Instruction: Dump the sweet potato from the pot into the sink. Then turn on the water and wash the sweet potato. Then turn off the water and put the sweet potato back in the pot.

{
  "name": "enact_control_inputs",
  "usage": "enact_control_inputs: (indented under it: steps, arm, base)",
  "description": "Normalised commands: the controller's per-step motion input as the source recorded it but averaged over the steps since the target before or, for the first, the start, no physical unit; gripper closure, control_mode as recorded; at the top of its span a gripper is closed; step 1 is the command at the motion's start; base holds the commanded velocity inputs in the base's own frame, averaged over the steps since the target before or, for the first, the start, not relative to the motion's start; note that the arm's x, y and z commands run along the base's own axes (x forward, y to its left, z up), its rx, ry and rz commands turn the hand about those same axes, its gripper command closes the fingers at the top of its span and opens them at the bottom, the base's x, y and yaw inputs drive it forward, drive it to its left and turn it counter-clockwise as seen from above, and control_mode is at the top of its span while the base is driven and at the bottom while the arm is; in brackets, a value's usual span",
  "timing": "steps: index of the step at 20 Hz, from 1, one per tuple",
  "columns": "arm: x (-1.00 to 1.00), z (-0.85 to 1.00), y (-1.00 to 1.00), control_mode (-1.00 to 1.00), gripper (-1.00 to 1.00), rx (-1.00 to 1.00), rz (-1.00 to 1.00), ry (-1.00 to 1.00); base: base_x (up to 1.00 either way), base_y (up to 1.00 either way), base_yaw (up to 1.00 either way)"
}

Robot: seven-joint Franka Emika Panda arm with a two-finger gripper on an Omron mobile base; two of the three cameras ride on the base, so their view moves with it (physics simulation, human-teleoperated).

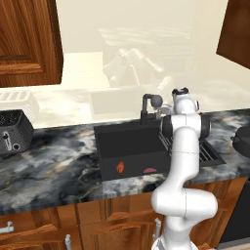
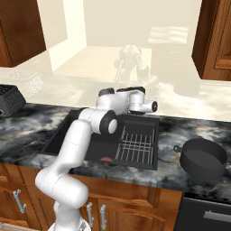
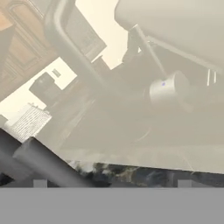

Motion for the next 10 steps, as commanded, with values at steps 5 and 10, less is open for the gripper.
enact_control_inputs:
  steps: [5,10]
  arm:
    - [0.27,-0.15,0.0,-1.0,-1.0,0.0,0.0,0.0]
    - [0.19,-0.1,0.0,-1.0,-1.0,0.01,0.0,0.0]
  base:
    - [0.0,0.0,0.0]
    - [0.0,0.0,0.0]
